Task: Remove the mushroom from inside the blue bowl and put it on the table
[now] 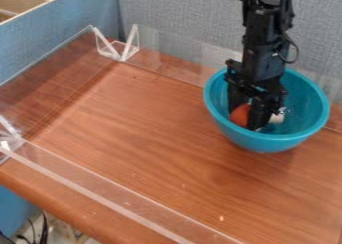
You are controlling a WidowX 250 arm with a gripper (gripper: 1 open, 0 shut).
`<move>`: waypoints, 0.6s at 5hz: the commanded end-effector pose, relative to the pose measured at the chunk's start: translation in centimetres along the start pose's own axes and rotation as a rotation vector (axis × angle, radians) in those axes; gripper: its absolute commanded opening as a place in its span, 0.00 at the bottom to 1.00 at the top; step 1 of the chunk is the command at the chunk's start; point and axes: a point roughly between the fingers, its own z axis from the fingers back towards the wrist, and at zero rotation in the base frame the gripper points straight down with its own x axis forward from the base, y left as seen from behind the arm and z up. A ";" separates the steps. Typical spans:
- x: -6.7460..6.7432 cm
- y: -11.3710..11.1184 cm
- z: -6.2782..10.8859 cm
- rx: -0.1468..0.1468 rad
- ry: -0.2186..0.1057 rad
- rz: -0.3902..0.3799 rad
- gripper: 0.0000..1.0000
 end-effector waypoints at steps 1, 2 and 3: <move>0.2 0.3 4.5 0.038 -0.109 -0.011 0.00; 0.0 0.4 5.3 0.039 -0.124 -0.013 0.00; -0.3 0.5 6.1 0.039 -0.137 -0.016 0.00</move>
